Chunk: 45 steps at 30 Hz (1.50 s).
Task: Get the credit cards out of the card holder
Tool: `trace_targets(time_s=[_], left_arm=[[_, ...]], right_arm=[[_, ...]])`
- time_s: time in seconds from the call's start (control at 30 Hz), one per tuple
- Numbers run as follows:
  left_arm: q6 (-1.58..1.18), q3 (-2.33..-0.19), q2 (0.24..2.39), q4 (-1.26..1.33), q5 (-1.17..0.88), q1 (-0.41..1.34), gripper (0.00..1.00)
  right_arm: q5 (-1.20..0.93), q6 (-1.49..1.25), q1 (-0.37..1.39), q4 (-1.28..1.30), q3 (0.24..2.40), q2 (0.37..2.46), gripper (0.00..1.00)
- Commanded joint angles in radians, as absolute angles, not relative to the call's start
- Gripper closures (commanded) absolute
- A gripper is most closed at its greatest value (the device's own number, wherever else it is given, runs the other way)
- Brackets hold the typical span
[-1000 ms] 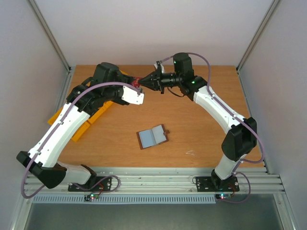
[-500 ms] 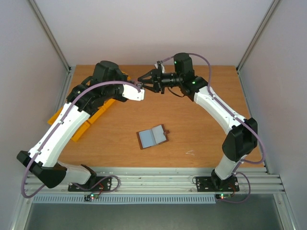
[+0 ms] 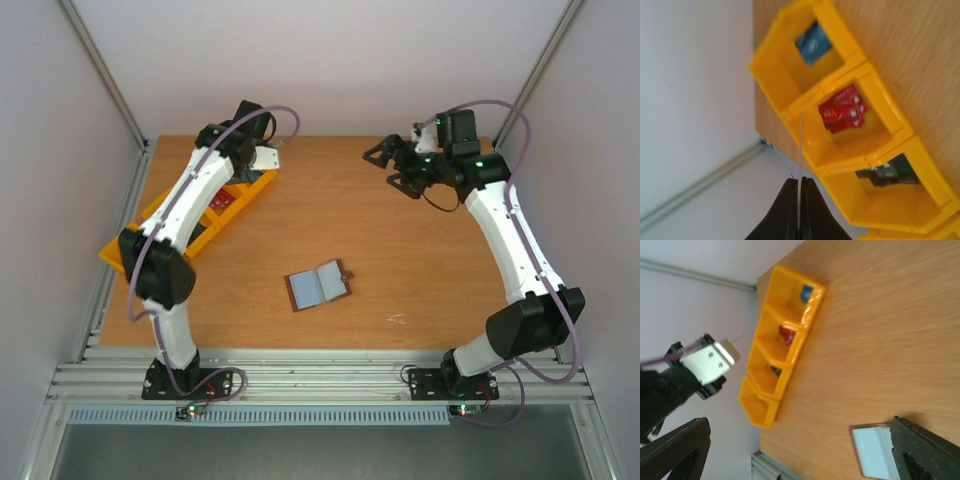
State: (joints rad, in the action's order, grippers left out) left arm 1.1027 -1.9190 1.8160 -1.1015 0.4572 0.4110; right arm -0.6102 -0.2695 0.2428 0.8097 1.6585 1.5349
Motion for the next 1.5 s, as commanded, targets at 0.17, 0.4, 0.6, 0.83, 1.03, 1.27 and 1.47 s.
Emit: trace_targets(time_s=[0.17,0.4,0.6,0.83,1.03,1.27,1.47], left_arm=[[0.849,-2.288,2.225,-1.269,0.548,0.249,1.00],[0.746,-2.288,2.334,-1.253,0.553,0.175,1.00],[0.774,-2.200,2.338,-1.099,0.487,0.172,1.00],[0.778,-2.155,2.392,-1.029,0.532,0.165,1.00],[0.802,-2.151,2.410,-0.982,0.573,0.160,1.00],[0.797,-2.117,2.406,-1.013,0.551,0.158,0.46],[0.765,-2.124,2.350,-1.044,0.515,0.156,0.22]], right_arm=[[-0.629,-0.163,0.101,0.863,1.611,1.541,0.02],[-0.661,-0.173,0.083,0.852,1.647,1.603,0.02],[-0.691,-0.185,0.083,0.845,1.643,1.624,0.01],[-0.692,-0.180,0.083,0.846,1.640,1.617,0.01],[-0.745,-0.196,0.081,0.827,1.644,1.633,0.01],[-0.758,-0.190,0.081,0.828,1.644,1.628,0.01],[-0.763,-0.177,0.081,0.838,1.643,1.614,0.01]])
